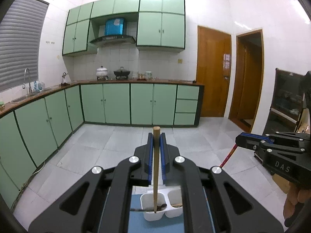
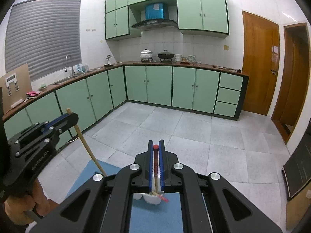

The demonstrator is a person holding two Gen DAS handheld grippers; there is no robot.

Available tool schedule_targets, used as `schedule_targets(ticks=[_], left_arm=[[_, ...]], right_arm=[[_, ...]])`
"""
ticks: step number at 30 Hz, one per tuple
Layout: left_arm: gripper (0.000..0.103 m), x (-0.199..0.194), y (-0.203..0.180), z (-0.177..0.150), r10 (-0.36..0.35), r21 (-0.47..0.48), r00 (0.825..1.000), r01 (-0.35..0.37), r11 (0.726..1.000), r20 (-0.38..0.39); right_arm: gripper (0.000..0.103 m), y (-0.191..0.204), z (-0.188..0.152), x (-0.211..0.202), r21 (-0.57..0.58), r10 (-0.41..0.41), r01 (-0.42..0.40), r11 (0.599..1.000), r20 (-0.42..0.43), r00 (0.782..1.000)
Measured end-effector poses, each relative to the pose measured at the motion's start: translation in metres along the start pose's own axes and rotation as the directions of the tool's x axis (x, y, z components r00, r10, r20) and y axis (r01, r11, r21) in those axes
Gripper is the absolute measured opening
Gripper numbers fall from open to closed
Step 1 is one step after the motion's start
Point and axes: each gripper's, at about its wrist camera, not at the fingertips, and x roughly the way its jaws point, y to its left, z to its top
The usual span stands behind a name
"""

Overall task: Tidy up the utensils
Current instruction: 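Carry both chopsticks to the white holder and lower them in tip-down, then open both tools to release the chopsticks and withdraw from the holder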

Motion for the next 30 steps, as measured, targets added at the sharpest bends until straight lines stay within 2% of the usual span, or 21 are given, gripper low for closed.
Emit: schedule_targets(ticks=[8, 11, 14, 18, 24, 27, 30], left_arm=[[0.006, 0.070, 0.013, -0.054, 0.007, 0.000, 0.995, -0.007, 1.000, -0.099], [0.006, 0.078, 0.019, -0.068, 0.009, -0.003, 0.992, -0.010, 1.000, -0.129], [0.007, 0.076, 0.024, -0.074, 0.008, -0.005, 0.990, -0.009, 1.000, -0.144], [0.010, 0.059, 0.031, -0.063, 0.003, -0.008, 0.991, -0.004, 1.000, -0.131], [0.019, -0.004, 0.040, -0.045, 0.000, -0.013, 0.997, -0.001, 1.000, -0.075], [0.024, -0.045, 0.041, -0.054, 0.000, -0.013, 0.998, -0.001, 1.000, -0.061], [0.031, -0.087, 0.039, -0.082, -0.010, -0.012, 0.998, 0.010, 1.000, -0.064]], right_arm=[[0.005, -0.015, -0.044, 0.079, 0.019, 0.012, -0.010, 1.000, -0.098, 0.995], [0.006, -0.016, -0.058, 0.093, 0.014, 0.021, -0.019, 1.000, -0.135, 0.991], [0.010, -0.016, -0.065, 0.092, 0.017, 0.022, -0.020, 1.000, -0.141, 0.990], [0.014, -0.020, -0.061, 0.070, 0.021, 0.015, -0.013, 1.000, -0.108, 0.994], [0.017, -0.025, -0.063, 0.006, 0.037, 0.015, -0.014, 0.999, -0.028, 0.999], [0.022, -0.022, -0.079, -0.034, 0.022, 0.012, -0.012, 1.000, 0.021, 1.000], [0.024, -0.016, -0.117, -0.074, 0.020, 0.025, -0.026, 0.999, 0.053, 0.998]])
